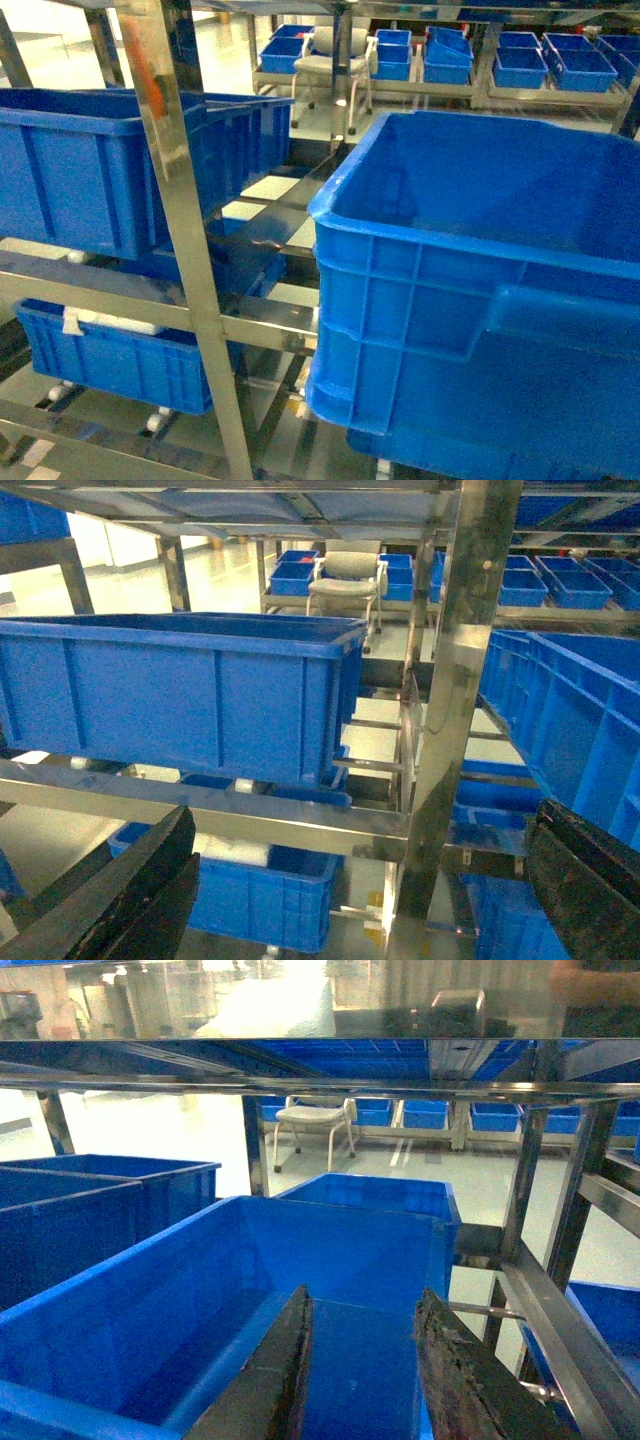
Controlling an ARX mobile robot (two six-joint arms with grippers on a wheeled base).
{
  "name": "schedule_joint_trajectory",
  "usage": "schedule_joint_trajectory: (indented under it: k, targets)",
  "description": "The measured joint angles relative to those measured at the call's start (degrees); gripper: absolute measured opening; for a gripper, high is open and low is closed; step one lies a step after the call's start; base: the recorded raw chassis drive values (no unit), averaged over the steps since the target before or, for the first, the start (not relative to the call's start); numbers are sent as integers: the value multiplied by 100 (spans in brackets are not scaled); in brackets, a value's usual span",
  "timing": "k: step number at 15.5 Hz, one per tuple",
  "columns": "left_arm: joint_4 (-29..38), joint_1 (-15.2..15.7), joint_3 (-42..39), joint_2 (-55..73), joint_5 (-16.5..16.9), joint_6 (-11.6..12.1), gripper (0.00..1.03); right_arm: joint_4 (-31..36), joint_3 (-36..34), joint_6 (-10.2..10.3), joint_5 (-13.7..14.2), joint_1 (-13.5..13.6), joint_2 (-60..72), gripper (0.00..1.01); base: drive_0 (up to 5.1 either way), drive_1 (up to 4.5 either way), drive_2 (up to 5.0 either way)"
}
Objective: Pick red block from blue box to shelf
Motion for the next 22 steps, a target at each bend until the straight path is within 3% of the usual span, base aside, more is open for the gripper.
schedule_joint_trajectory:
  k: [6,18,22]
  targets:
    - [-2,0,0,0,0,-2,98,11,0,0,-2,0,-2,26,10,440,-421]
    - [-4,0,0,0,11,0,98,-2,-2,0,-7,15,52,26,0,0,0]
    - [-4,0,0,0,11,0,98,-136,76,59,-26,262,341,26,0,0,0]
